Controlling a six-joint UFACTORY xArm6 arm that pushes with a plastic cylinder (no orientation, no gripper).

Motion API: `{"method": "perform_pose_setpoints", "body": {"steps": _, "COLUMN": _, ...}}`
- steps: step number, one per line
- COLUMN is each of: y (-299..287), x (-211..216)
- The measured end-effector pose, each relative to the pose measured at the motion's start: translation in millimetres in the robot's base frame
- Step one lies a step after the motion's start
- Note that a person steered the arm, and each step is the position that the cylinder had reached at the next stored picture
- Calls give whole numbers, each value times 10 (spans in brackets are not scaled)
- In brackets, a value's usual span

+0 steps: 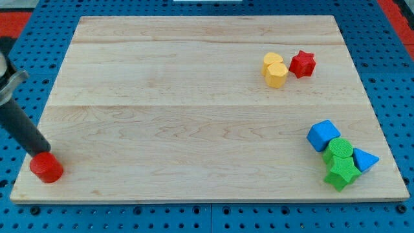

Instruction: Slide the red star along with yellow hexagon towards the center of the board

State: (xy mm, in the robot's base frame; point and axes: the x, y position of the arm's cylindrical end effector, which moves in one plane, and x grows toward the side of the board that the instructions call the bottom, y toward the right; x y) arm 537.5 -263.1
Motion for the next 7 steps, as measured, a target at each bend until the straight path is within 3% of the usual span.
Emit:
{"method": "perform_pose_setpoints", "body": {"steps": 2, "y": 876, "x": -16}}
{"method": "perform_pose_setpoints", "body": {"steps": 7, "y": 3100, "x": -768}}
